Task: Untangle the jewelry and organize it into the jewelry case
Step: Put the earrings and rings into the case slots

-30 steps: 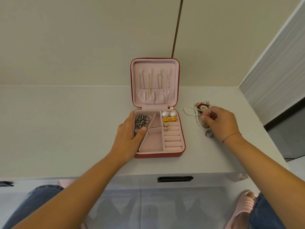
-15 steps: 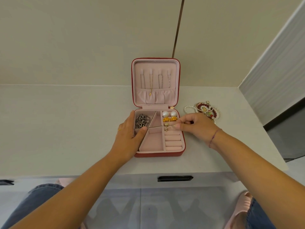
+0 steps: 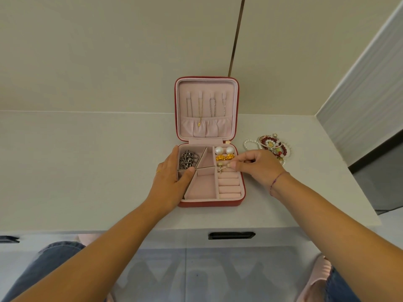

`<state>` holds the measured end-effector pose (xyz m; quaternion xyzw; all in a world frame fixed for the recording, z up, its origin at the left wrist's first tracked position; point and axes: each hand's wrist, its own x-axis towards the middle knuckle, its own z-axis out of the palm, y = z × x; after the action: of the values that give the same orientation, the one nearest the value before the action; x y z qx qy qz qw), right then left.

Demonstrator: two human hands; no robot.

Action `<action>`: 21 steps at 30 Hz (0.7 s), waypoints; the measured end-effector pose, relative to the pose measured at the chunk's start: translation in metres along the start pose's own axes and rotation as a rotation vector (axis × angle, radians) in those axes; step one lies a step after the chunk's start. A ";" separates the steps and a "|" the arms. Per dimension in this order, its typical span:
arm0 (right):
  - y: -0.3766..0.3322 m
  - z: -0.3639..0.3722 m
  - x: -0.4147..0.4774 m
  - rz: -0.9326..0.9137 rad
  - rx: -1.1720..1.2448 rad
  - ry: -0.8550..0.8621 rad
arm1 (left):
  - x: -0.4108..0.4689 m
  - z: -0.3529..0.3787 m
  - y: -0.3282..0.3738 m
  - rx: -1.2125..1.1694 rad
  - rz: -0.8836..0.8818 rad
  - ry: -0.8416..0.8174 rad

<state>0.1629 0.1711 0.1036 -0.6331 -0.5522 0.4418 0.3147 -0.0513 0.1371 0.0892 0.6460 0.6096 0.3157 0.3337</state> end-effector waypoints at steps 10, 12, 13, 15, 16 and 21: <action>0.009 0.012 0.000 -0.144 -0.030 0.150 | -0.001 0.000 0.002 -0.012 -0.005 -0.004; 0.011 0.012 0.000 -0.146 -0.029 0.151 | 0.000 0.000 0.001 0.000 -0.002 -0.003; 0.011 0.012 0.001 -0.145 -0.028 0.152 | 0.000 0.000 0.000 0.009 0.005 -0.001; 0.012 0.013 0.001 -0.140 -0.028 0.157 | 0.000 0.000 0.000 0.013 0.009 0.002; 0.012 0.014 0.001 -0.141 -0.030 0.160 | 0.000 0.000 -0.001 0.009 0.005 0.002; 0.013 0.009 0.000 -0.121 0.047 0.173 | 0.000 0.000 -0.001 0.003 0.019 0.006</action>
<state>0.1604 0.1676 0.0886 -0.6267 -0.5497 0.3787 0.4021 -0.0522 0.1373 0.0884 0.6513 0.6048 0.3198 0.3282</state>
